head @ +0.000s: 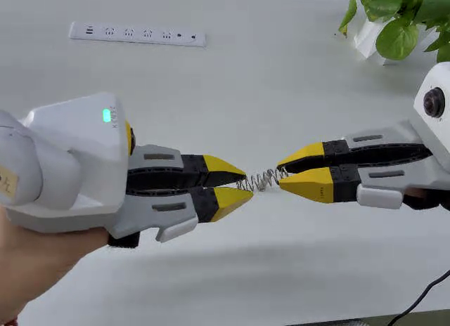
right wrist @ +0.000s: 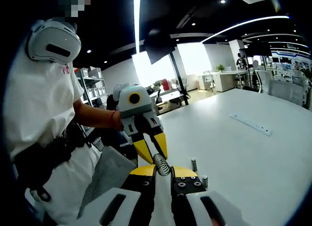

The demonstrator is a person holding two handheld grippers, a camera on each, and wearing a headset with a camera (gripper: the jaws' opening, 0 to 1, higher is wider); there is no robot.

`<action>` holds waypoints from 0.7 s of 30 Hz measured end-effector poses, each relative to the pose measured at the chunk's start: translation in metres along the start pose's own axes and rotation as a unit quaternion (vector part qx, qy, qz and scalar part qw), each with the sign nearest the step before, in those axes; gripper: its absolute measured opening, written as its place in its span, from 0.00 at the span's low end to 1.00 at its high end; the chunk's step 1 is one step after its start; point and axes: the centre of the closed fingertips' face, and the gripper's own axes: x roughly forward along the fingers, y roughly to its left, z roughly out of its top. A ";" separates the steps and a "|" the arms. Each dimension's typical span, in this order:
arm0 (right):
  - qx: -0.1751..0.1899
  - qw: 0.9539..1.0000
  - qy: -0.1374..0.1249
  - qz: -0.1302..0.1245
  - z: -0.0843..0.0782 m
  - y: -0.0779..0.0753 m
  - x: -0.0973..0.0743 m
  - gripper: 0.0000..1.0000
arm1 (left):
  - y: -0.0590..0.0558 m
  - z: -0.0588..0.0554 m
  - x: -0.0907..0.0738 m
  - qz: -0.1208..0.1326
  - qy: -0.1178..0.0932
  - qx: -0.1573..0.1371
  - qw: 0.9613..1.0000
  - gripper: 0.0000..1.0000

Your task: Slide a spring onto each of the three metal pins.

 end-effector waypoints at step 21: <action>-0.029 0.999 0.030 0.006 0.003 0.004 -0.003 0.07 | -0.005 -0.004 0.002 -0.010 0.000 -0.007 1.000 0.07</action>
